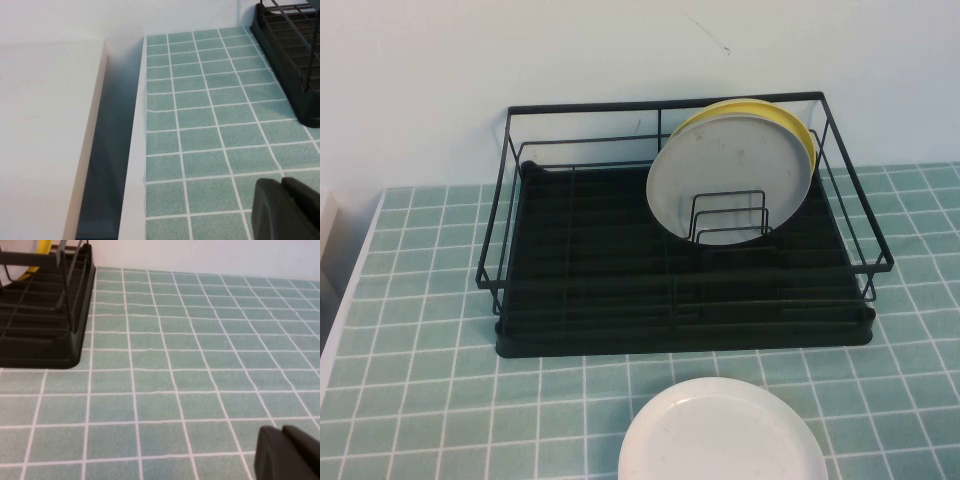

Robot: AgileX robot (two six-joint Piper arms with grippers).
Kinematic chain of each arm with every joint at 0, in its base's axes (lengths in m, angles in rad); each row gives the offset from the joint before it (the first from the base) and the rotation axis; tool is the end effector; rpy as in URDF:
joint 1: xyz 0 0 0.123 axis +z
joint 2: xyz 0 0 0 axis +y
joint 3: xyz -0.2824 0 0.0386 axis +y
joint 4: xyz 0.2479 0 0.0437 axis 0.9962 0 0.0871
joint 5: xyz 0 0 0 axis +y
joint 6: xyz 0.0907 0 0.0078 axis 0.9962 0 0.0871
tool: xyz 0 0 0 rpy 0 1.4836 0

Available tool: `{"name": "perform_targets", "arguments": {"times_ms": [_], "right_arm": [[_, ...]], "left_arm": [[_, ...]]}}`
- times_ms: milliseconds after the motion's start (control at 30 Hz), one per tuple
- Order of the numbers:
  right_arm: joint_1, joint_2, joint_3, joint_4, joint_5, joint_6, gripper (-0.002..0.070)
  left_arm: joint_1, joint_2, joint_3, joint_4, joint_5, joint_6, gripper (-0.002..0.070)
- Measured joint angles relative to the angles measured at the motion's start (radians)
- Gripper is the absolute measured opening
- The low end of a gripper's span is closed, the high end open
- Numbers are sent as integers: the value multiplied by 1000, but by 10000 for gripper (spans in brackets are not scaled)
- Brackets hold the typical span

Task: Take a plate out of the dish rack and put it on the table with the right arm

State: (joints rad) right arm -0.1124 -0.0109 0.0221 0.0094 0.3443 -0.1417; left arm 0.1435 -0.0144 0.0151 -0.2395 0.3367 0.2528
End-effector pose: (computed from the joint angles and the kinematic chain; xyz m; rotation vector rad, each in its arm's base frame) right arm 0.0530 -0.0057 0.1752 -0.0211 1.8423 -0.1689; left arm 0.0536 0.0005 0.1793 -0.0505 1.8109 0.0495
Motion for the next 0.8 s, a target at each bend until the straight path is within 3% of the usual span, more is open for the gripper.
{"name": "perform_targets", "arguments": {"times_ms": [800], "right_arm": [[0, 0, 0, 0, 0, 0, -1]], "left_arm": [[9, 0, 0, 0, 0, 0, -3]]}}
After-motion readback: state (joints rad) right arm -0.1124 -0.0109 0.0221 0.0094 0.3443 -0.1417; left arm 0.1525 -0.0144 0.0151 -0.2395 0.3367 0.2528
